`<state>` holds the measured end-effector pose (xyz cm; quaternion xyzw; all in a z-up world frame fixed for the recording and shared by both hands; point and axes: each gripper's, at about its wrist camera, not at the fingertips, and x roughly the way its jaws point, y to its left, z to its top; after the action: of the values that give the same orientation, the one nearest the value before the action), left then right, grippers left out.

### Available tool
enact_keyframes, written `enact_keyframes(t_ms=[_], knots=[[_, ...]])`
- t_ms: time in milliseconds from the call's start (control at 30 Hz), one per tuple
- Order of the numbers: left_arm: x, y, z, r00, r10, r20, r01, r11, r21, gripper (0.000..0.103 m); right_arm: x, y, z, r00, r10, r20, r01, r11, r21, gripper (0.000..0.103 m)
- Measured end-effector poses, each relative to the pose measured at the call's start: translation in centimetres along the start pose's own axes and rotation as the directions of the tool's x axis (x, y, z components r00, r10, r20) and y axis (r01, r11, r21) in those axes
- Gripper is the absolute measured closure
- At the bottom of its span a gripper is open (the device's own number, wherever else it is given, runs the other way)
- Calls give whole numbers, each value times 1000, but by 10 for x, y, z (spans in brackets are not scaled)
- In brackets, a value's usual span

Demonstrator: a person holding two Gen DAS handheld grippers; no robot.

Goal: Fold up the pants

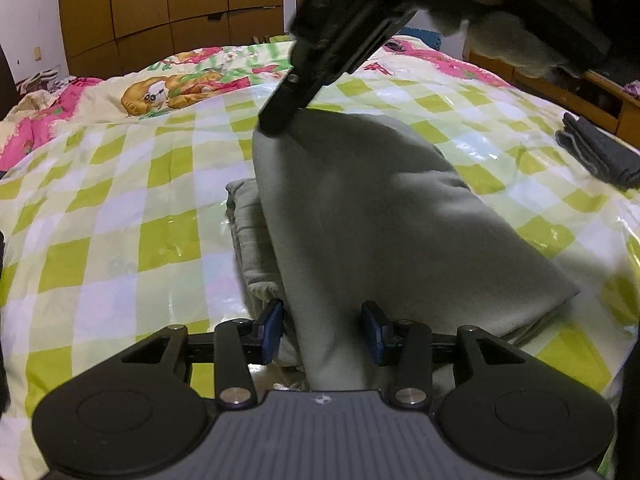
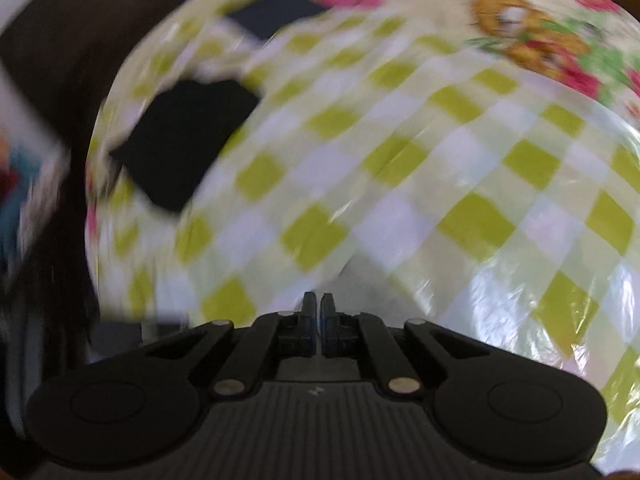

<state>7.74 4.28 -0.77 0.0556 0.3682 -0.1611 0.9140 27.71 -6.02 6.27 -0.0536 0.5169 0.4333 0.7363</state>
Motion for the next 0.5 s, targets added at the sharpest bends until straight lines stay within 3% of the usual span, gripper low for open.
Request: enact_keyframes(t_ms=[100, 167, 233, 300, 367, 400, 433, 500], knots=[[1, -2, 0, 1000, 14, 0, -14, 1000, 5, 49, 22, -15, -3, 997, -76, -16, 77, 997, 19, 101], [2, -1, 1, 1000, 12, -9, -12, 1000, 6, 49, 30, -25, -4, 997, -72, -8, 72, 995, 70, 100], [1, -1, 1, 1000, 8, -15, -8, 1000, 6, 49, 27, -31, -2, 993, -117, 9, 116, 990, 76, 92], [-2, 0, 1, 1000, 8, -20, -8, 1000, 8, 49, 13, -32, -1, 991, -118, 62, 112, 990, 88, 91], [-6, 5, -1, 1000, 6, -24, -7, 1000, -19, 49, -5, -24, -2, 982, -138, 127, 129, 989, 77, 79], [-8, 8, -1, 1000, 9, -26, -9, 999, -33, 49, -14, -16, -4, 971, -168, 171, 161, 985, 53, 66], [-10, 10, -1, 1000, 11, -27, -12, 999, -43, 49, -23, -9, -9, 960, -185, 210, 183, 983, 30, 60], [-14, 13, 1, 999, 23, -23, -24, 998, -58, 49, -37, 5, -25, 943, -195, 270, 202, 979, 2, 62]])
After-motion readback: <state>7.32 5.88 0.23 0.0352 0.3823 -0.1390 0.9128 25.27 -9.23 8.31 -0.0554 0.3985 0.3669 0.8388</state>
